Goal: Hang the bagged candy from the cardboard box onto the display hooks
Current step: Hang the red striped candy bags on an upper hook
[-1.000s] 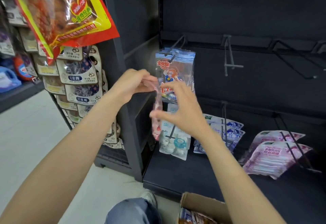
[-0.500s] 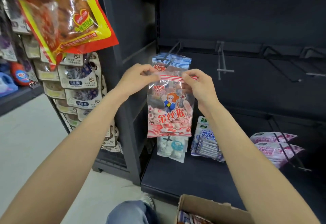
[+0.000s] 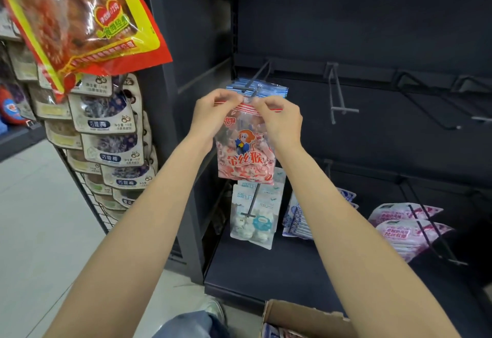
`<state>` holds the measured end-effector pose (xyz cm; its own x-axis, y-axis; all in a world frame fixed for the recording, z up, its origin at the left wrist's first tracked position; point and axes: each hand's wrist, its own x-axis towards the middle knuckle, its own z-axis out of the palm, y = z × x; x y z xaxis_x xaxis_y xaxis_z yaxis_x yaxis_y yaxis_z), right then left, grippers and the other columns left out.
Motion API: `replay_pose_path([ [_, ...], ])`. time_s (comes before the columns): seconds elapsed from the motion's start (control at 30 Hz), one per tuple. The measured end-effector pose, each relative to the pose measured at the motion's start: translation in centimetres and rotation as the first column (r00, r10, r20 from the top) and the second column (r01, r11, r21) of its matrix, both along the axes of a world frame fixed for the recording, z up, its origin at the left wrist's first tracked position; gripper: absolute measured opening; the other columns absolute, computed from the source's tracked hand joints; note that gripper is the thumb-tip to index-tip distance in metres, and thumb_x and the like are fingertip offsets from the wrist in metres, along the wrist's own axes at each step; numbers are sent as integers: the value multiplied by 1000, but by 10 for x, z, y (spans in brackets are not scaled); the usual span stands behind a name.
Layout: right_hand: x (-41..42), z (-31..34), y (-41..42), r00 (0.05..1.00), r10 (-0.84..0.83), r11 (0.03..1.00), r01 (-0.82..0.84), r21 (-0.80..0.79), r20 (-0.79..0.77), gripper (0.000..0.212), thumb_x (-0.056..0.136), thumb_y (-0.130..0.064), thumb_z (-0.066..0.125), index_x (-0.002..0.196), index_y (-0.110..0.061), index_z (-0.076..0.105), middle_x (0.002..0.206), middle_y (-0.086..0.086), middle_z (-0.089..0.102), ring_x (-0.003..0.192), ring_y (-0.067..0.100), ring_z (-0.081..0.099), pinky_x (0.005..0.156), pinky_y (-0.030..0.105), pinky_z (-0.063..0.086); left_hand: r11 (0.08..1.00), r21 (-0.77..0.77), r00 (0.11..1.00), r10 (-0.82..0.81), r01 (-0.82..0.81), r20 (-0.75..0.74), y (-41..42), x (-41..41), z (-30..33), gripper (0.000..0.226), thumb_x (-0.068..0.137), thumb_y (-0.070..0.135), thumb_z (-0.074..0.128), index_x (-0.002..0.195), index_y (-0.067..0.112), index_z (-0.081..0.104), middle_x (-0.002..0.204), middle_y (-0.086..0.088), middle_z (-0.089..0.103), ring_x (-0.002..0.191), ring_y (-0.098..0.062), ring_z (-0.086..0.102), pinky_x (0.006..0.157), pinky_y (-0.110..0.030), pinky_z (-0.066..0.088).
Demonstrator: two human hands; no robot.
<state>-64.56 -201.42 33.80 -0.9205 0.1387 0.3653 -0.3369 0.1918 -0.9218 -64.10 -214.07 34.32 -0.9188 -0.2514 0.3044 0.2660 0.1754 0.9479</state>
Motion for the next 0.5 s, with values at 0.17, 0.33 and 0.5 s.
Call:
replay_pose_path([
  [0.17, -13, 1, -7, 999, -33, 998, 32, 60, 20, 21, 90, -34, 62, 89, -15, 71, 88, -6, 68, 88, 11, 63, 81, 28, 48, 999, 4, 999, 35, -35, -26, -4, -12, -3, 2, 88, 22, 66, 87, 20, 67, 90, 9, 65, 86, -5, 61, 68, -13, 47],
  [0.33, -22, -13, 0, 1000, 13, 997, -15, 81, 22, 21, 92, -35, 59, 90, -16, 66, 88, -12, 63, 87, 3, 57, 80, 23, 45, 993, -112, 992, 30, -44, -126, -3, -27, -13, 7, 88, 23, 66, 82, 26, 63, 87, 10, 66, 87, -5, 62, 76, -17, 48],
  [0.5, -38, -13, 19, 955, -184, 887, 263, 380, -231, 13, 89, -32, 64, 91, -20, 67, 92, -8, 65, 87, 9, 59, 74, 25, 45, 973, -195, 980, 91, -125, -178, -6, -55, -16, 6, 86, 22, 69, 91, 22, 66, 93, 6, 70, 90, -9, 66, 81, -25, 54],
])
